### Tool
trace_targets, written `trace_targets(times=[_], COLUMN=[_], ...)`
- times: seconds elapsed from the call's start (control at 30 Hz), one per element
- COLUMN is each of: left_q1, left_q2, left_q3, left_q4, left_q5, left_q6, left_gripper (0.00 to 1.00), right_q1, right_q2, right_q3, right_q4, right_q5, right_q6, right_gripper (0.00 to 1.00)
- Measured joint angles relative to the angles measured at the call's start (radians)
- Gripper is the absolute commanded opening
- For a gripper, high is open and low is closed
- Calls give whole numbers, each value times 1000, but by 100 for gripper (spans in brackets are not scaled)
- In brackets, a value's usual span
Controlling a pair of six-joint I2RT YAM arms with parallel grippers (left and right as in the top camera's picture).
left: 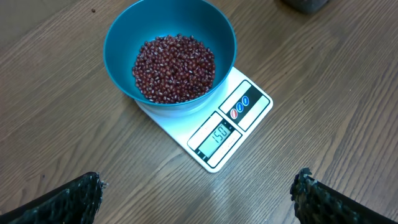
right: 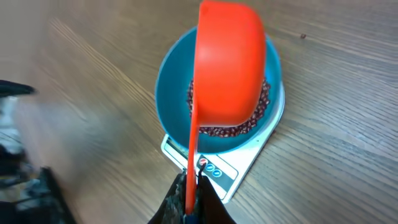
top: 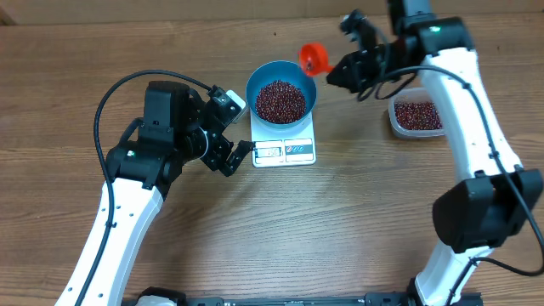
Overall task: Scoop item into bowl and weigh 150g on scale
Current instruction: 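Move the empty scoop with the right gripper back to the tub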
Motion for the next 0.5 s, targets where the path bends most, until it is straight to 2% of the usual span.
trace_targets(times=[0.23,0.5], left_q1=[0,0], left_q2=[0,0], left_q3=[0,0], left_q4=[0,0], left_q5=[0,0], left_q6=[0,0], left_gripper=[100,100], right_q1=[-158,-355], right_q2=[-47,-80], right_q3=[0,0], right_q4=[-69,-199], right_q5=[-110,-133], right_q6=[2,-13], right_gripper=[4,4])
